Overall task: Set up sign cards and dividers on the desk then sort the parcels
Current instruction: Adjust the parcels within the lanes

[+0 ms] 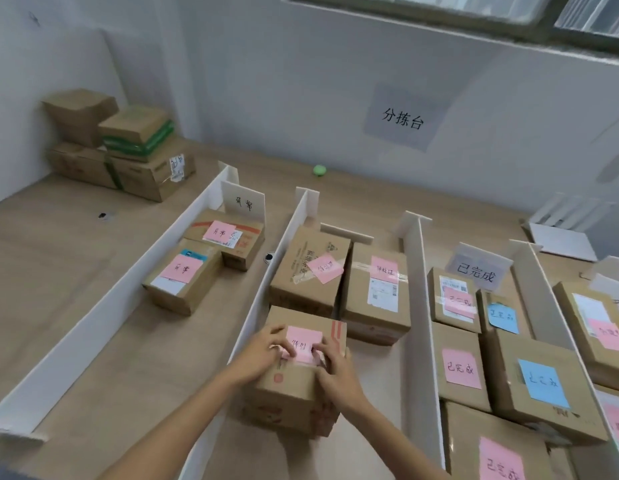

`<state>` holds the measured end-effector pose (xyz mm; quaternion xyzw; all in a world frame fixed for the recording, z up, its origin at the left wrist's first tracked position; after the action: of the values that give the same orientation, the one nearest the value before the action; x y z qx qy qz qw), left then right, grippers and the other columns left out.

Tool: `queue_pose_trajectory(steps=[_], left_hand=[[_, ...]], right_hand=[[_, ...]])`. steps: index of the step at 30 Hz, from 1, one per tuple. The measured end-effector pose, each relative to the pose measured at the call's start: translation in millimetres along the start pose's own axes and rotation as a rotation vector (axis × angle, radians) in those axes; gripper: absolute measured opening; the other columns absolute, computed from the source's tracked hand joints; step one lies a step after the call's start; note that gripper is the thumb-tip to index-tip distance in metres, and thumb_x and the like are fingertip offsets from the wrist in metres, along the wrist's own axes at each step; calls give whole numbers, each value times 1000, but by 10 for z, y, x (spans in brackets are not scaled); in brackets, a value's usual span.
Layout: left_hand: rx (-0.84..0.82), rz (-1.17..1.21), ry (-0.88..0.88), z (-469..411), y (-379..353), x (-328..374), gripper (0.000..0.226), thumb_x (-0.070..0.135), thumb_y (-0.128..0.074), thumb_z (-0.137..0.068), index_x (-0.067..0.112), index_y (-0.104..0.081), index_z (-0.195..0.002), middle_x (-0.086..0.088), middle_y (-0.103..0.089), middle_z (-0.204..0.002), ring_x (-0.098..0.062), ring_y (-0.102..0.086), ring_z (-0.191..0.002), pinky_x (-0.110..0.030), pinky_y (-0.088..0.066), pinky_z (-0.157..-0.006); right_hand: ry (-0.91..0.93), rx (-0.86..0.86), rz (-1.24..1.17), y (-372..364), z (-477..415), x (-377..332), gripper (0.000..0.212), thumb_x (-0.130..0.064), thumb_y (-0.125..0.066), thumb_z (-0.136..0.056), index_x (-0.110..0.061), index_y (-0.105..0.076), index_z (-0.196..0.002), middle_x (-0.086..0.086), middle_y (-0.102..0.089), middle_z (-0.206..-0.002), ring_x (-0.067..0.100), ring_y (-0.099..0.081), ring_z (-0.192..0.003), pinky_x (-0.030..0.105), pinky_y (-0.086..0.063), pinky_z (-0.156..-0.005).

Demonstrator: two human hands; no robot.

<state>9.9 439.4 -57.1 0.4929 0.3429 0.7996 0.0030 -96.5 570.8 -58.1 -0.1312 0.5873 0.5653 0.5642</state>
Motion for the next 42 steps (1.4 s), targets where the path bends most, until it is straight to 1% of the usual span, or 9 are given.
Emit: queue_pose_trajectory(steps=[7,12,18,24,27,30,34,37,42], left_hand=[[67,-343,-22,-296,-67,-218,36,9,-33,-91,32,-50,-113,16,-7,-155,-32,6,-145,-42,1,-119],[83,-370,12,-222,21,-54,41,8,-35,-93,27,-49,-127,2,-8,-158,-29,8,-145,-43,-6,-119],[205,-106,33,576,558,209,34,6,-42,-92,21,-59,-118,3,-55,-129,-10,-47,-123,-14,-31,-102],[503,-47,125,1913,1258,258,31,9,-42,-94,31,-61,-105,13,-51,-68,4,-51,-64,-3,-40,-64],[644,-42,168,2496,1542,44,35,7,-46,-92,40,-59,-95,19,-64,-94,1,-59,-93,1,-36,-72],[751,-20,205,3018,1777,-200,42,1,-49,-91,42,-60,-89,37,-63,-92,12,-60,-84,3,-37,-70],[843,-19,240,3631,2077,-563,50,-1,-51,-89,47,-65,-81,37,-64,-88,14,-58,-88,-2,-41,-72],[883,-21,250,4002,2366,-812,45,-4,-50,-89,39,-61,-85,31,-66,-79,16,-58,-84,2,-38,-71],[906,-64,247,4567,2974,-1284,31,0,-48,-92,26,-65,-98,26,-61,-67,19,-55,-70,1,-38,-65]], right_hand=[[88,-23,306,-256,-287,37,68,2,-39,-87,-25,-21,-147,-14,13,-146,2,20,-132,27,19,-111],[-11,6,285,-129,-399,-57,44,-12,-39,-95,-34,-48,-133,-21,-5,-152,20,15,-145,54,-3,-115],[126,27,128,128,-100,-475,35,-4,-44,-92,-28,-65,-105,-8,-46,-140,14,-21,-141,30,-22,-114],[268,-131,127,-297,372,-1150,41,-8,-43,-89,-43,-64,-86,-24,-63,-99,0,-54,-104,23,-42,-93],[330,-272,48,-625,675,-1566,35,-9,-39,-92,-32,-66,-97,-25,-54,-81,-10,-51,-81,7,-36,-76],[462,-351,73,-980,873,-1992,34,-4,-43,-92,-27,-68,-94,-31,-54,-87,-27,-47,-85,-1,-31,-79],[509,-401,82,-1537,960,-2330,48,-5,-46,-91,-48,-63,-76,-27,-64,-92,-16,-55,-95,11,-40,-91],[531,-412,85,-1898,1002,-2562,40,-8,-45,-92,-42,-64,-85,-29,-64,-95,-18,-52,-98,3,-37,-84],[544,-378,90,-2570,935,-3025,31,-7,-46,-94,-31,-66,-95,-14,-67,-105,1,-58,-105,19,-44,-97]])
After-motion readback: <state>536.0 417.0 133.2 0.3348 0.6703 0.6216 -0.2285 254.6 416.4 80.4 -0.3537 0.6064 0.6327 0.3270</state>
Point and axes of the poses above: each hand's wrist, its own z-axis away from the middle knuckle, its own y-axis out of the back of the hand, x = y × z, the point moved 6 cm from there along -z, towards the middle knuckle
